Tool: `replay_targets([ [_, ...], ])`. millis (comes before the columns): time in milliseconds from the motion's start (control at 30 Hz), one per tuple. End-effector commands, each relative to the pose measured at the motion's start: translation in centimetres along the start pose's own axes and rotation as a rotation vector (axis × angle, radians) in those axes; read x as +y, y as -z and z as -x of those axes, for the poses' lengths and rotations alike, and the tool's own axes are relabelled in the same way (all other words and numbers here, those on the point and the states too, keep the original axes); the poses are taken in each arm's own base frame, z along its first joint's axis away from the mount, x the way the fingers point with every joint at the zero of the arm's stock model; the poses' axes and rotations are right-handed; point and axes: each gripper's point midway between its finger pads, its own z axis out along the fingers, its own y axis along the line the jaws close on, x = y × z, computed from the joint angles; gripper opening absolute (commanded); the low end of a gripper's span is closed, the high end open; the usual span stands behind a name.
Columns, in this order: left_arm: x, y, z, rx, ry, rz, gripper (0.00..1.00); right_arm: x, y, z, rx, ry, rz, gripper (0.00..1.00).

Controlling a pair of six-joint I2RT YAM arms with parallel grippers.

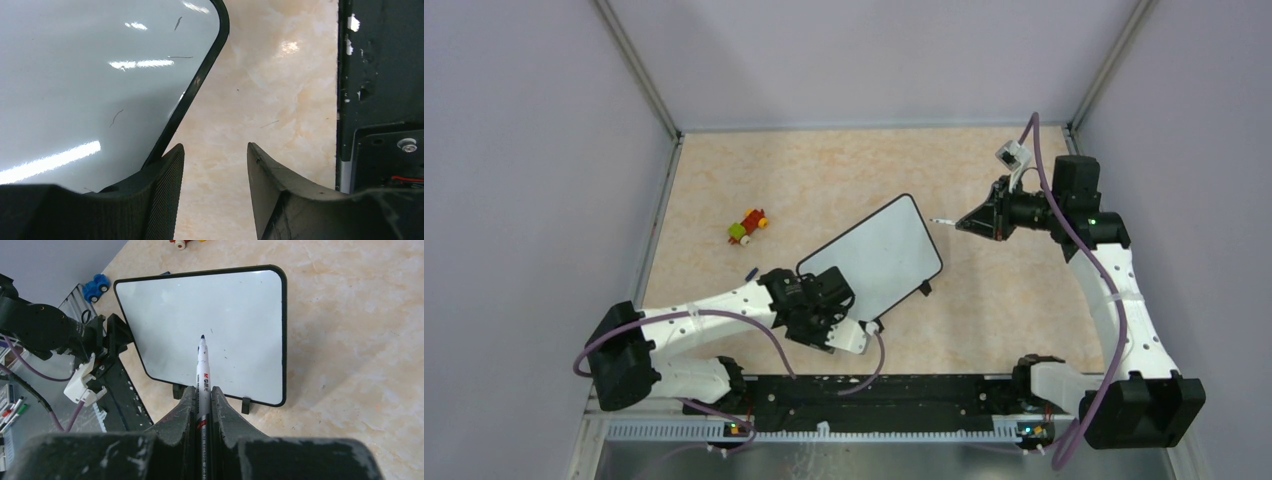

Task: Write a sentence on the whiteboard
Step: Adjust the whiteboard at the center of the board.

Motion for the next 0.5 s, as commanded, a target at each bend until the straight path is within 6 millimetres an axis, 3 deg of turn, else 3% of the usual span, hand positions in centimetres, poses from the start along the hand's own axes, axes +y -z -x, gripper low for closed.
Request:
replay_targets([
  [0, 2.2, -0.1, 1.1, -0.047, 0.014, 0.101, 0.56, 0.6, 0.7, 1.8, -0.038, 0.071, 0.000, 0.00],
  [133, 1.7, -0.3, 0.8, -0.043, 0.028, 0.089, 0.60, 0.7, 0.7, 1.7, -0.036, 0.071, 0.001, 0.00],
  [233, -0.4, 0.2, 1.3, -0.096, 0.043, -0.005, 0.66, 0.7, 0.7, 1.6, -0.033, 0.071, 0.003, 0.00],
  [367, -2.9, 3.1, 3.4, -0.232, 0.059, -0.141, 0.75, 0.9, 0.8, 1.4, -0.028, 0.075, 0.010, 0.00],
  [467, -3.1, 5.8, 5.6, -0.356, 0.105, -0.209, 0.84, 1.0, 0.6, 1.5, -0.028, 0.076, 0.018, 0.00],
])
